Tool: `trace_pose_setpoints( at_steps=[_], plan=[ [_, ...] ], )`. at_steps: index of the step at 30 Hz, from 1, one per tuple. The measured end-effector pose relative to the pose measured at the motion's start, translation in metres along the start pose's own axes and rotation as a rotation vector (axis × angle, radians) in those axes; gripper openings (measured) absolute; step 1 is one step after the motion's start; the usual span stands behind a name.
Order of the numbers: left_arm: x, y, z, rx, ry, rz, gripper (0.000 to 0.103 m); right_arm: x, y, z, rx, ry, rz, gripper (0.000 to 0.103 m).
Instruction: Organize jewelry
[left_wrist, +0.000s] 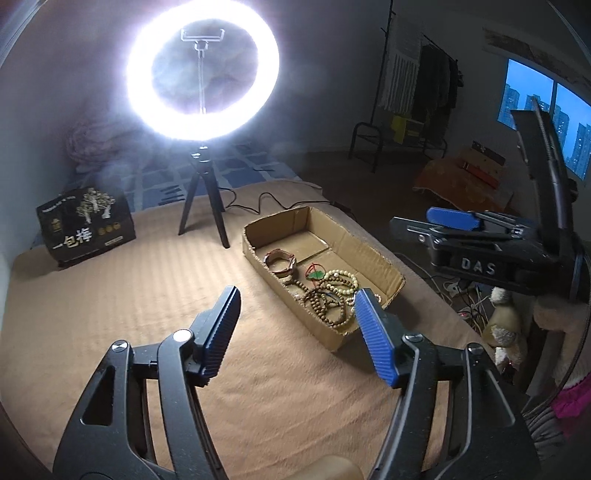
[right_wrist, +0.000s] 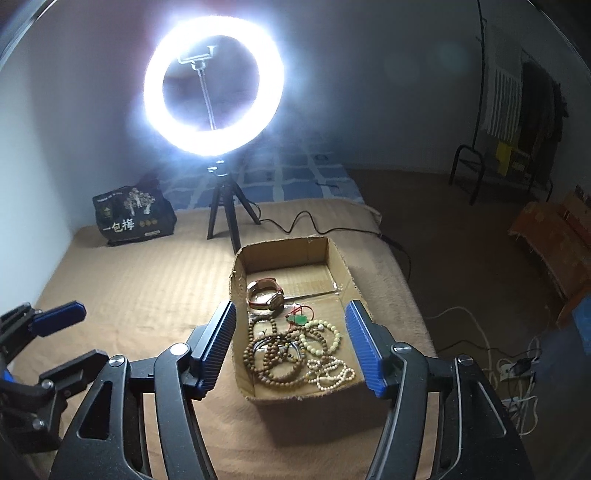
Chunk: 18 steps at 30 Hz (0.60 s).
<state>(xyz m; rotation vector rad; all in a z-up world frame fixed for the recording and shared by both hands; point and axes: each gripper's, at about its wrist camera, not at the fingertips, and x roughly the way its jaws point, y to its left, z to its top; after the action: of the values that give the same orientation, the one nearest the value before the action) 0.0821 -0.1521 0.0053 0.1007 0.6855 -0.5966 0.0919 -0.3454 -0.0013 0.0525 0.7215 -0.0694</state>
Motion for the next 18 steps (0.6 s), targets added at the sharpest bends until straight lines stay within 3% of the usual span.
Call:
trace_pose_setpoints(
  at_steps=[2,6,8,12,18],
  plan=[
    [-0.008,-0.001,-0.003,0.005,-0.012,0.013,0.08,-0.008,0.005,-0.004,-0.016,-0.013,-0.009,0.071],
    [-0.02,-0.006,-0.009,0.043,-0.017,0.04,0.08,-0.023,0.013,-0.012,-0.031,-0.041,-0.03,0.073],
    [-0.026,-0.01,-0.013,0.065,-0.024,0.059,0.081,-0.028,0.014,-0.017,-0.027,-0.058,-0.041,0.08],
    [-0.037,-0.015,-0.017,0.087,-0.042,0.069,0.093,-0.034,0.016,-0.023,-0.019,-0.073,-0.053,0.081],
    [-0.04,-0.022,-0.023,0.153,-0.05,0.119,0.094,-0.033,0.014,-0.028,-0.008,-0.076,-0.066,0.081]
  ],
)
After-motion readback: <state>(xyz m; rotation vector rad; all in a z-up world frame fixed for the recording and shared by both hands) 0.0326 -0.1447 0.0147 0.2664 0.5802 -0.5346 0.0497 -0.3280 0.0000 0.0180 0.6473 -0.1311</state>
